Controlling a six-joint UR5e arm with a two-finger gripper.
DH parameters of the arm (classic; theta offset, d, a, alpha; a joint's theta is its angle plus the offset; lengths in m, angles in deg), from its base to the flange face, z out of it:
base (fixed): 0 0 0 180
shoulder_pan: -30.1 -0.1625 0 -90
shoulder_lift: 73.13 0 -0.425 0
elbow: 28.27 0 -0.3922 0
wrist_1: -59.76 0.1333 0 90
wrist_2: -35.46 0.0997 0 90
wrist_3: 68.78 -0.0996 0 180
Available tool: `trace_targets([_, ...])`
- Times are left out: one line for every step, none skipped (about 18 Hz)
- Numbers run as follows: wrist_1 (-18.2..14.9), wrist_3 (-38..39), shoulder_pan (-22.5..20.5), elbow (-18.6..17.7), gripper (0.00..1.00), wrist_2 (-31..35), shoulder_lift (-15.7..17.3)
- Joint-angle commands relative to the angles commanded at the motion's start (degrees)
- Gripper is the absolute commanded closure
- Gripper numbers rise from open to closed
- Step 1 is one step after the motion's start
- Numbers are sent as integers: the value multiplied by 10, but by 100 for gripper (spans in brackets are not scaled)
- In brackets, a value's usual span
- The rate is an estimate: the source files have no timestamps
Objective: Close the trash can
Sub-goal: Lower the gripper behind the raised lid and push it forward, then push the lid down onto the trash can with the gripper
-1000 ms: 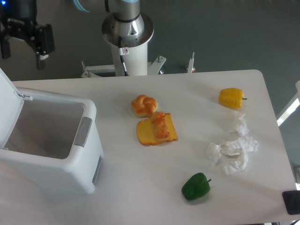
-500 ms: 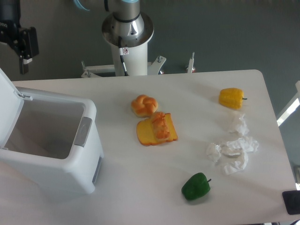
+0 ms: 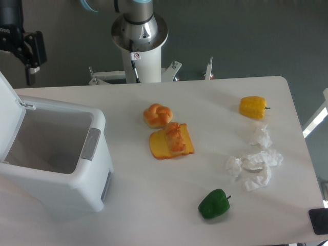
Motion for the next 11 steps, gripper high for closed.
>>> trace_targets([0, 0, -8, 0, 0, 0, -1])
trace_targets([0, 1, -16, -1, 0, 0, -3])
trace_targets([0, 1, -21, -1, 0, 0, -4])
trace_targets([0, 1, -27, -2, 0, 1, -5])
trace_targets([0, 0, -36, -3, 0, 1, -8])
trace_targets([0, -1, -43, -3, 0, 1, -9])
trace_targets([-1, -4, -47, -3, 0, 4, -14])
trace_targets([-1, -6, -50, -4, 0, 12, -20])
trace_targets([-1, -6, -51, -4, 0, 22, -25])
trace_targets([-1, -6, -52, -4, 0, 30, -33])
trace_targets([-1, -6, -52, -4, 0, 35, -43])
